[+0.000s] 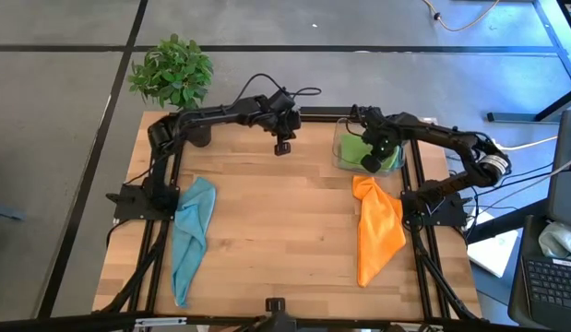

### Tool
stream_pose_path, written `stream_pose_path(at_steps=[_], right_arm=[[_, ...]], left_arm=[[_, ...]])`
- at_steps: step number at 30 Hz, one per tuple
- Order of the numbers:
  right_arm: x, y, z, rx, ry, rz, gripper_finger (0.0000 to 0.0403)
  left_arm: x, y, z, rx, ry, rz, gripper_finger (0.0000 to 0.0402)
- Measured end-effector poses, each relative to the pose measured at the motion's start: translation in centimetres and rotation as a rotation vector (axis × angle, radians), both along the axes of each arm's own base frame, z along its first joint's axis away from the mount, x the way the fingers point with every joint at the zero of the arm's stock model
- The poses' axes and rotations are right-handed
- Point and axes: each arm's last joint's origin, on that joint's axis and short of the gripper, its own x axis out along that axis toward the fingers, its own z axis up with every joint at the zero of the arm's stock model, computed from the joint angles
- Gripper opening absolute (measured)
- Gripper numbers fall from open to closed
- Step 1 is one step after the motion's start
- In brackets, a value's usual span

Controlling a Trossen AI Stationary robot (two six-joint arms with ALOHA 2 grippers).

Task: Fold microfiber towels
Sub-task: Put the folded green microfiber towel into the transparent bin, then fold the light blue microfiber towel

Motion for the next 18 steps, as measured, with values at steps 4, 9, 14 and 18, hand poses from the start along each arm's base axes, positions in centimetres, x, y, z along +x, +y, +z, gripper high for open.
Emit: stream_pose_path(at_steps=[4, 9, 14, 18], right_arm=[[0.2, 0.1, 1.7, -0.134, -0.016, -0.003, 0.0014], [0.7, 1.2, 6.0, -0.341, -0.231, 0.031, 0.0014], [1.4, 3.4, 8.2, -0.360, -0.623, 0.111, 0.0014], [2.6, 5.6, 6.8, -0.323, -0.868, 0.293, 0.0014]], left_arm=[[-1.0, -1.1, 2.7, 0.035, -0.023, 0.026, 0.0001], [-3.3, -3.9, 6.3, 0.093, -0.019, 0.068, 0.0001], [-6.9, -7.0, 8.1, 0.108, 0.017, 0.156, 0.0002], [-10.0, -9.5, 8.3, 0.099, 0.040, 0.205, 0.0001]])
